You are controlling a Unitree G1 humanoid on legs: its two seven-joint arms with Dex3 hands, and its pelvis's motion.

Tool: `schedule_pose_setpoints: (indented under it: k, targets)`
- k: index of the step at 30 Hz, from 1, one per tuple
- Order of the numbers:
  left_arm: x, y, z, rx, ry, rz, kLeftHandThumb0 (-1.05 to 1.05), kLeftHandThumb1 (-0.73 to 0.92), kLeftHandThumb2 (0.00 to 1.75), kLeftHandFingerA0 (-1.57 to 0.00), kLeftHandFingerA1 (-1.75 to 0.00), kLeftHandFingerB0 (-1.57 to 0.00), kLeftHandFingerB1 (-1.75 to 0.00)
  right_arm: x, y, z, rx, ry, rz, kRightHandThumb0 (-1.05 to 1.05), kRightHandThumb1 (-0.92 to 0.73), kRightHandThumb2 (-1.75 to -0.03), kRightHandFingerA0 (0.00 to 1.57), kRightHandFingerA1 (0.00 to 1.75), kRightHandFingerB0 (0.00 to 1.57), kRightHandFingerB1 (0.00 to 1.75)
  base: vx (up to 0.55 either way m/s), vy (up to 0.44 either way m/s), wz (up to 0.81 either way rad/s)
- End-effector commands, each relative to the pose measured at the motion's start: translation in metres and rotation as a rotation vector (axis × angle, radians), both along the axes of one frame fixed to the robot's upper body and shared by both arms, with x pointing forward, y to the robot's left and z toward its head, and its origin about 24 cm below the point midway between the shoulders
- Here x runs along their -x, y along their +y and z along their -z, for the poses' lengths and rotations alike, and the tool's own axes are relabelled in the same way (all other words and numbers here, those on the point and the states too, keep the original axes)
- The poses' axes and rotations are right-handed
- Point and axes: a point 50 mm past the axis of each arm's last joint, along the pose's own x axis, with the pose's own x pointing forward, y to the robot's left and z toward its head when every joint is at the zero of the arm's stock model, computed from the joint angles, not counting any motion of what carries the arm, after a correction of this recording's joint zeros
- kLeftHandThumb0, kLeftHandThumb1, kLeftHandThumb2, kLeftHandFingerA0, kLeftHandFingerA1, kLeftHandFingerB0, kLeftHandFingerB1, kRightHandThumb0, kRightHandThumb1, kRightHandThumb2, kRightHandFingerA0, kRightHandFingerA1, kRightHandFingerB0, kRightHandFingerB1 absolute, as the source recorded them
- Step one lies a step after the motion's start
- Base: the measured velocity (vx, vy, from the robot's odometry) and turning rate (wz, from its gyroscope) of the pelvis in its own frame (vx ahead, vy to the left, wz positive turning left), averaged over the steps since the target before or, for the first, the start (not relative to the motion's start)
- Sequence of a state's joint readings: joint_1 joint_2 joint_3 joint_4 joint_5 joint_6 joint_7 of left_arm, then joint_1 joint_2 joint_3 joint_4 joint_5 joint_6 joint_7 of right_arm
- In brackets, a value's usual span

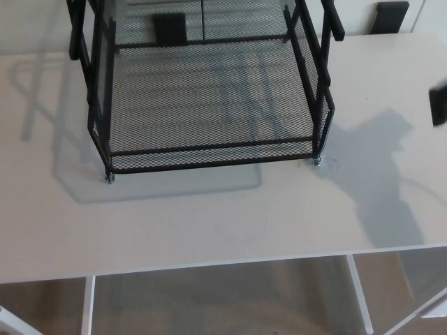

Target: The robot walks towards a desk on which a file tray is kept in the middle and a stapler is kept to its right. The robot lifts the stapler using its right hand and places it on the file tray.

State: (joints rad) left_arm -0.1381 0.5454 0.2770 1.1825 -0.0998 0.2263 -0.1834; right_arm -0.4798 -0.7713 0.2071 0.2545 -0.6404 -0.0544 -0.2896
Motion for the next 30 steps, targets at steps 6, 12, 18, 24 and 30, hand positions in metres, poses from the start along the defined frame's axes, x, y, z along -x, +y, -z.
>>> schedule_pose_setpoints:
  k: [6,12,18,24,30]
  targets:
    - [0.014,0.008,-0.001,-0.046,0.044,0.014,-0.82,0.69,1.20,-0.26,-0.72,-0.10,-0.61,0.013,0.037,-0.120,0.119,-0.476,-0.171,-0.16,-0.49,-0.92,0.93,1.66,0.74,1.54,0.00,0.000,0.00]
    - [0.015,0.007,0.000,-0.036,0.024,-0.011,-0.82,0.70,1.19,-0.27,-0.72,-0.10,-0.61,0.002,0.073,-0.144,0.144,-0.518,-0.294,-0.20,-0.60,-0.88,0.86,1.74,0.71,1.59,0.00,0.000,0.00]
    - [0.015,0.006,0.000,-0.023,0.012,-0.021,-0.86,0.92,0.69,-0.18,-0.77,-0.13,-0.66,-0.007,0.108,-0.156,0.137,-0.516,-0.376,-0.18,-0.57,-0.92,0.85,1.74,0.70,1.63,0.00,0.000,0.00]
    - [0.014,0.005,0.001,-0.039,0.032,-0.002,-0.82,0.69,1.20,-0.27,-0.72,-0.10,-0.61,-0.019,0.145,-0.154,0.153,-0.455,-0.473,-0.20,-0.51,-0.90,0.94,1.72,0.81,1.35,0.00,0.000,0.00]
    - [0.012,0.005,0.001,-0.035,0.026,0.011,-0.88,0.92,0.75,-0.22,-0.77,-0.16,-0.67,-0.032,0.176,-0.136,0.170,-0.309,-0.488,-0.31,-0.49,-0.97,1.22,1.31,0.85,0.93,0.00,0.000,0.00]
